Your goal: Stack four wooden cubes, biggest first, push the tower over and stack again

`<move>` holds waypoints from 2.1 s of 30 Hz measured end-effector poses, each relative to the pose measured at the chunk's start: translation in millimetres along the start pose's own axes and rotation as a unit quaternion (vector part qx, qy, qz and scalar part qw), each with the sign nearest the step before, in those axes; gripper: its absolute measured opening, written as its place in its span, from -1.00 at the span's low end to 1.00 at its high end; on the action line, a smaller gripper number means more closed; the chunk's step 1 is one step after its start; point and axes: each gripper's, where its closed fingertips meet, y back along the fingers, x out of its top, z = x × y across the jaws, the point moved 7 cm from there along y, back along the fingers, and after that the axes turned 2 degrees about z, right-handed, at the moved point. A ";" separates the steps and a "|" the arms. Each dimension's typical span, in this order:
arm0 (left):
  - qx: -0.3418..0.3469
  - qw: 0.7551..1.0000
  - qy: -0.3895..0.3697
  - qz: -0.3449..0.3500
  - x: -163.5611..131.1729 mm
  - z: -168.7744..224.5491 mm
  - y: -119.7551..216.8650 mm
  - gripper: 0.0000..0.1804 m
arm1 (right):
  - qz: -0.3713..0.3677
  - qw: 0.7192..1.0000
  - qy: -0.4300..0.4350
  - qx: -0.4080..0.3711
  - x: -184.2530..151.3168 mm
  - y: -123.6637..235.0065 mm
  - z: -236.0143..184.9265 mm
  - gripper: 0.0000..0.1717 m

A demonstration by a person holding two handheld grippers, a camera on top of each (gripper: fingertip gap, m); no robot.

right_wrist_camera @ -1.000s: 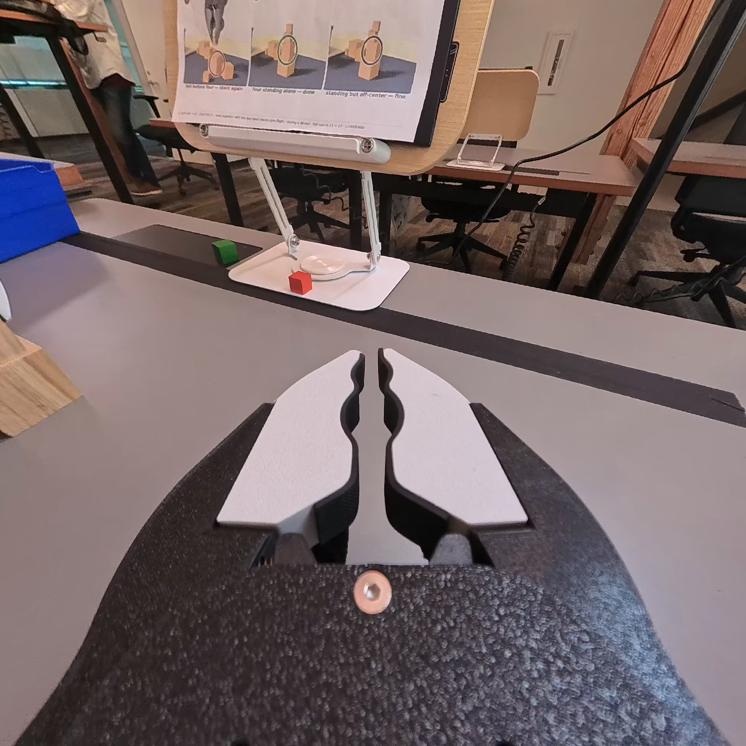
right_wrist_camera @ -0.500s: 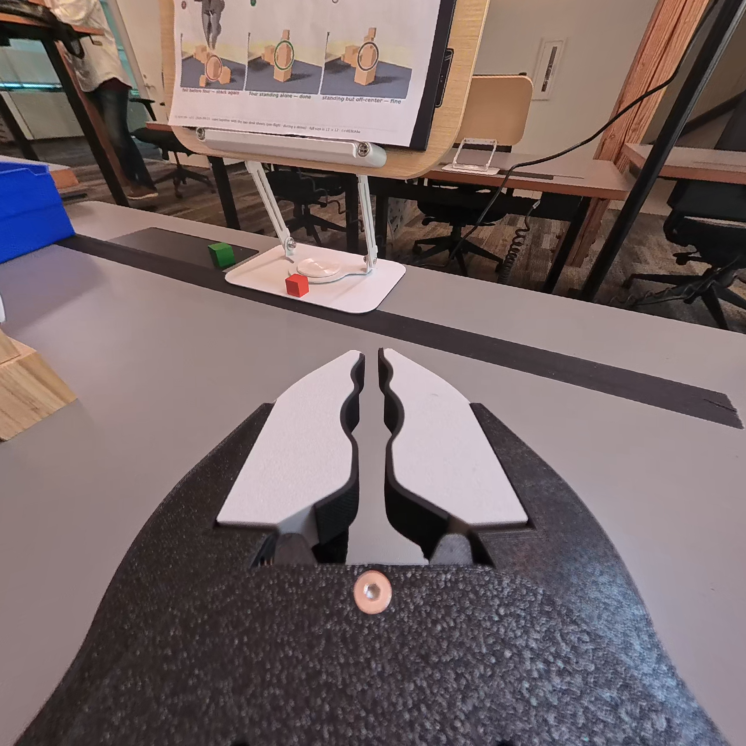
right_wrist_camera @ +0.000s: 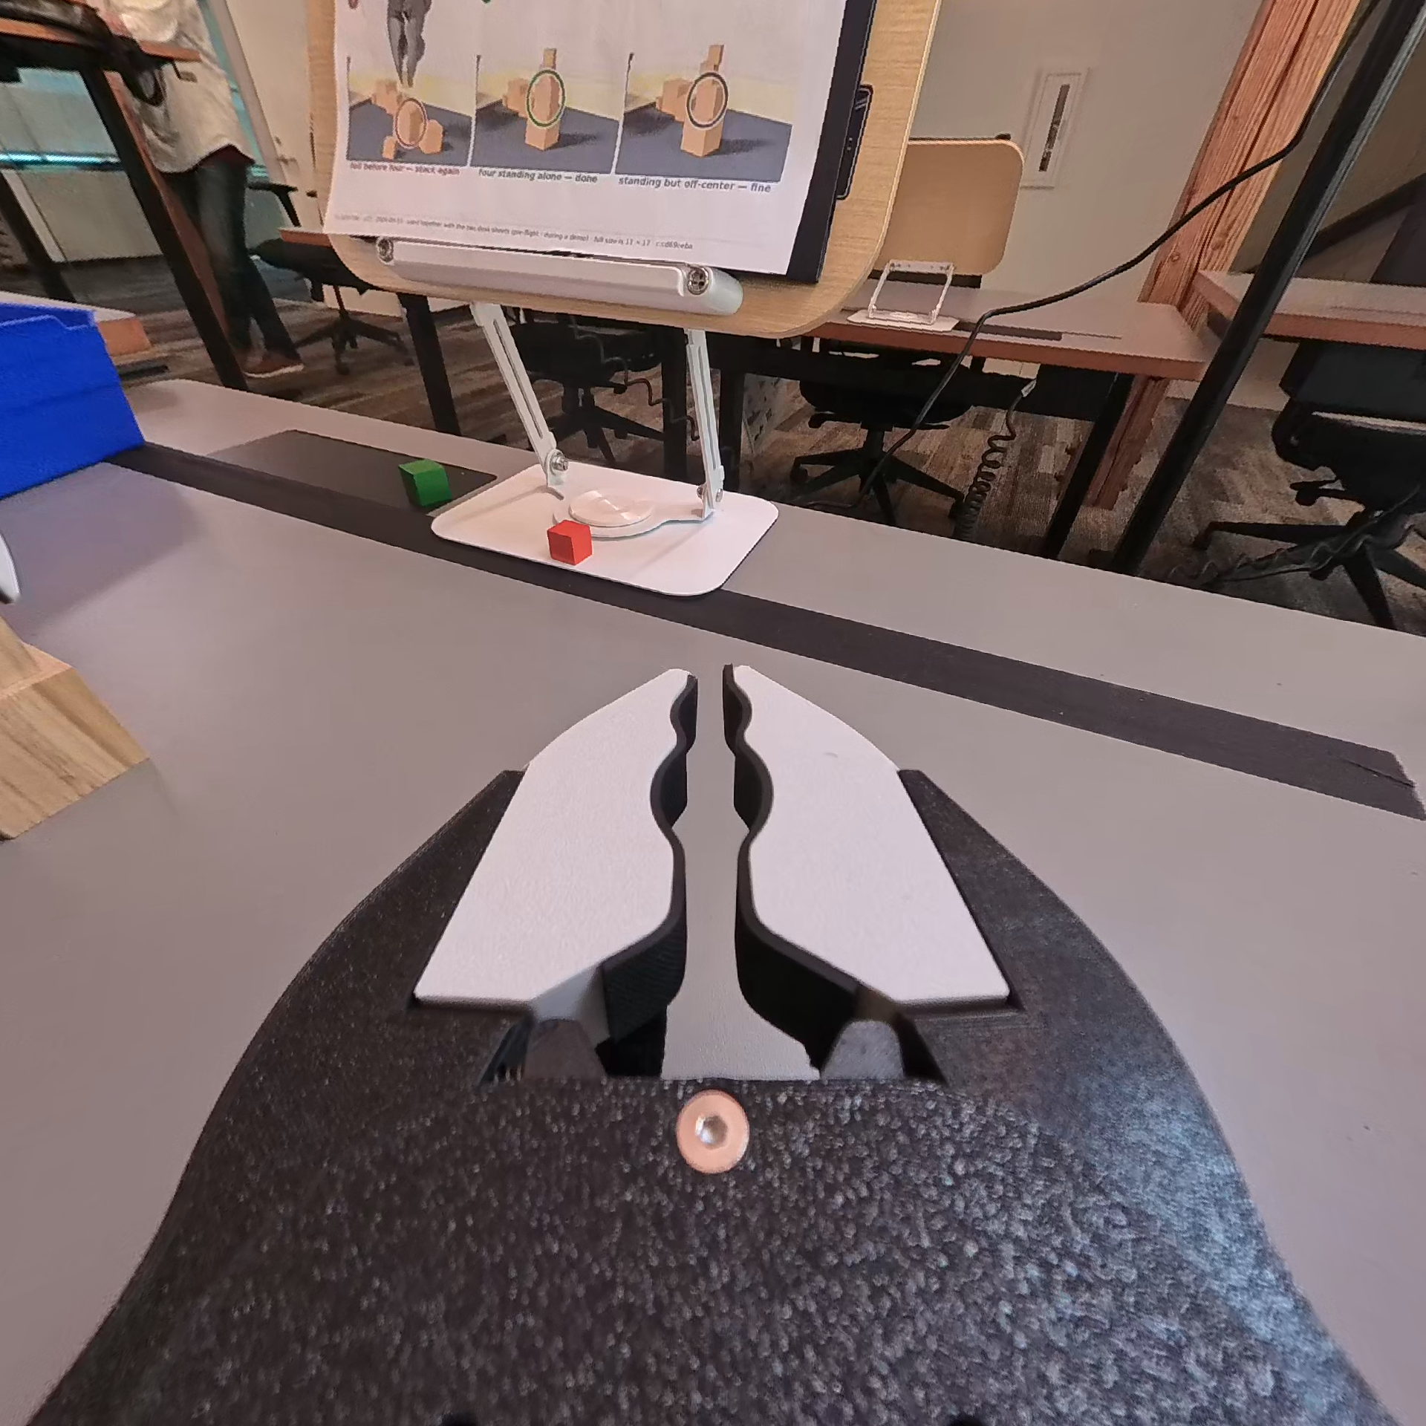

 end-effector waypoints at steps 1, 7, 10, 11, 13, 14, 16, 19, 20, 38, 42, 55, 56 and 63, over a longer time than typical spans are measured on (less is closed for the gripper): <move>-0.001 1.000 0.002 0.005 0.8 0.3 1.4 -0.41 | 0.000 1.000 0.000 0.000 0.0 0.1 0.1 -0.93; 0.004 0.989 0.033 0.142 16.2 -7.8 37.7 -0.30 | 0.002 1.000 -0.001 -0.002 0.2 0.6 0.9 -0.93; 0.075 0.974 0.050 0.210 17.8 -26.2 54.3 -0.39 | 0.001 1.000 -0.001 -0.002 -0.3 0.2 0.9 -0.93; 0.130 0.963 0.068 0.228 15.1 -40.3 58.9 -0.45 | 0.001 1.000 -0.001 -0.002 -0.4 0.1 0.9 -0.93; 0.251 0.928 0.116 0.250 3.4 -73.3 65.0 -0.53 | 0.002 1.000 0.001 -0.004 -0.5 0.0 0.6 -0.93; 0.302 0.906 0.150 0.257 -5.3 -89.5 66.5 -0.64 | 0.005 1.000 0.003 -0.007 0.0 0.4 0.7 -0.93; 0.372 0.865 0.216 0.260 -24.6 -116.9 63.1 -0.79 | 0.015 1.000 0.010 -0.014 2.3 2.4 1.3 -0.94; 0.453 0.802 0.293 0.256 -52.7 -149.2 51.8 -1.00 | 0.037 0.999 0.016 -0.033 8.5 7.4 4.4 -0.94; 0.463 0.791 0.316 0.245 -59.8 -158.3 44.6 -1.00 | 0.043 0.998 0.015 -0.038 10.2 8.9 5.9 -0.94; 0.484 0.796 0.358 0.060 -73.3 -248.1 -21.2 -0.68 | 0.047 0.998 -0.003 -0.038 11.2 8.2 12.4 -0.94; 0.450 0.818 0.337 0.118 -66.8 -229.0 -2.2 -0.68 | 0.052 0.998 -0.009 -0.037 13.5 9.5 13.6 -0.94; 0.023 0.974 -0.002 0.227 15.5 -10.4 55.4 -0.69 | 0.040 0.999 0.008 -0.023 9.1 4.7 1.2 -0.95; 0.019 0.976 -0.012 0.217 17.4 -3.3 52.4 -0.69 | 0.039 0.999 0.009 -0.023 8.4 4.8 0.8 -0.95; 0.000 0.986 -0.004 0.165 6.8 2.4 27.3 -0.69 | 0.031 0.999 0.013 -0.023 6.0 5.5 0.5 -0.95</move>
